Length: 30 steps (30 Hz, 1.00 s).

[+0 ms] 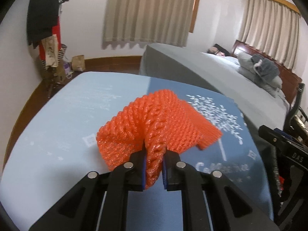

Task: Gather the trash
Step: 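Grasp the orange knitted cloth with the left tool while the right tool grasps the orange foam net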

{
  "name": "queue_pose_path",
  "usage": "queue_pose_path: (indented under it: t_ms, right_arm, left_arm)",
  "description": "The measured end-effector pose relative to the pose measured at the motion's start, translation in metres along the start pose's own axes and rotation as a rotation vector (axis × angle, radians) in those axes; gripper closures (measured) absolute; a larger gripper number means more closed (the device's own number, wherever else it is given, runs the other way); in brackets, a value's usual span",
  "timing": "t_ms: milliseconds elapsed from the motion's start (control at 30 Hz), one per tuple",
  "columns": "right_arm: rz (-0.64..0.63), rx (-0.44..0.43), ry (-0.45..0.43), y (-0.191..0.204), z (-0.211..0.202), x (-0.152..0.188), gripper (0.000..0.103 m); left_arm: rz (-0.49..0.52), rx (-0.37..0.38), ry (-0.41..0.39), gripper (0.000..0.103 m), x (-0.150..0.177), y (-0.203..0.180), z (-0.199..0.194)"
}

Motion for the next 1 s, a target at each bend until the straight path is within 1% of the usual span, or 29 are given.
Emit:
queue_pose_path:
  t_ms: [200,367,633,733,800,933,1000]
  right_arm:
    - [-0.029,-0.006,0.013,0.018,0.022,-0.003,0.007]
    - [-0.036,-0.009,0.037,0.029,0.041,-0.003,0.007]
    - [-0.078,-0.036,0.071,0.052,0.069,-0.008,0.008]
    - [-0.091,-0.057,0.086,0.059,0.076,-0.007,0.013]
    - [-0.102,-0.067,0.105,0.062,0.082,-0.005,0.019]
    - [-0.101,-0.096,0.147,0.068,0.093,-0.002,0.026]
    - [-0.105,-0.107,0.170,0.070,0.097,-0.001,0.036]
  left_arm:
    - [-0.004,-0.052,0.029,0.091,0.001,0.019,0.019]
    - [0.015,-0.086,0.030,0.091,0.002,0.028,0.024]
    - [-0.003,-0.087,0.046,0.091,0.006,0.038,0.031]
    - [-0.010,-0.085,0.046,0.091,0.006,0.040,0.031]
    - [-0.012,-0.084,0.048,0.091,0.005,0.041,0.032]
    - [-0.014,-0.082,0.050,0.091,0.005,0.042,0.033]
    - [-0.015,-0.083,0.053,0.091,0.005,0.042,0.033]
Point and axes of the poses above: each gripper's, at about its wrist camera, not at the fingertips, and z roughly the way its jaws point, y to its left, x to its underside, the point moved 7 cm from there along z, roughly the way its jaws point, and after that the axes turned 5 degrees about -z, right-handed, at the moved point
